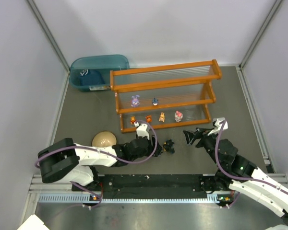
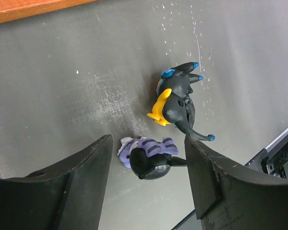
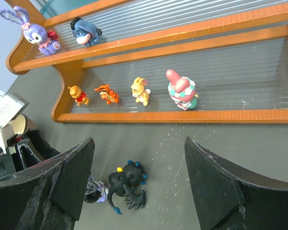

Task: Place and organize the plastic toys onto the shelf

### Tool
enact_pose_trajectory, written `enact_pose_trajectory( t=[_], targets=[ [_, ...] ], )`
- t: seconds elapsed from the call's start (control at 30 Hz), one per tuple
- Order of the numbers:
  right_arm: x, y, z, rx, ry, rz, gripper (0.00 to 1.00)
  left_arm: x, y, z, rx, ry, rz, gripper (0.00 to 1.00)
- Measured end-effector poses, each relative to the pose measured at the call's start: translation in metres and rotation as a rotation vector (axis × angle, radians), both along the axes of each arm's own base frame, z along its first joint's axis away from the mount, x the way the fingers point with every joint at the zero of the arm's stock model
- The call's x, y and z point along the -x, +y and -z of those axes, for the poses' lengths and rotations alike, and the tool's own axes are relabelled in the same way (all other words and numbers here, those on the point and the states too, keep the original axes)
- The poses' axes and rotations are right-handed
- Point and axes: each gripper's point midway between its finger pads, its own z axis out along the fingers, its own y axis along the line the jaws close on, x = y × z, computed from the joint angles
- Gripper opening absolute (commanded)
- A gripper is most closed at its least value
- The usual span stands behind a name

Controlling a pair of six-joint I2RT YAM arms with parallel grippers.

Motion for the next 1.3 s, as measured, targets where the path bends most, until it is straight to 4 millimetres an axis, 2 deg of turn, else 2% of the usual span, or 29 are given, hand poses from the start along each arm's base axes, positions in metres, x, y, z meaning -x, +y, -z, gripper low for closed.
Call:
enact_pose_trajectory(
  t=[0.73,0.97,1.1,1.3],
  targets=[
    [0.002,-0.003,0.007,0.002,0.022,0.004,0.76,0.011,-0.005,0.004,-0.040,0.039,0.079,0.52],
    [0.004,-0.004,0.005,-0.014,0.018,0.006,0.76,0.014,-0.006,0.003,-0.052,0.037,0.146,0.42],
    [0.005,-0.005,0.005,-0.016,0.021,0.006,0.77,0.013,-0.005,0.003,-0.054,0.044,0.189,0.32],
    [0.006,-0.006,0.005,-0.021,0.022,0.007,0.76,0.016,-0.003,0.003,-0.064,0.051,0.292,0.25]
  ],
)
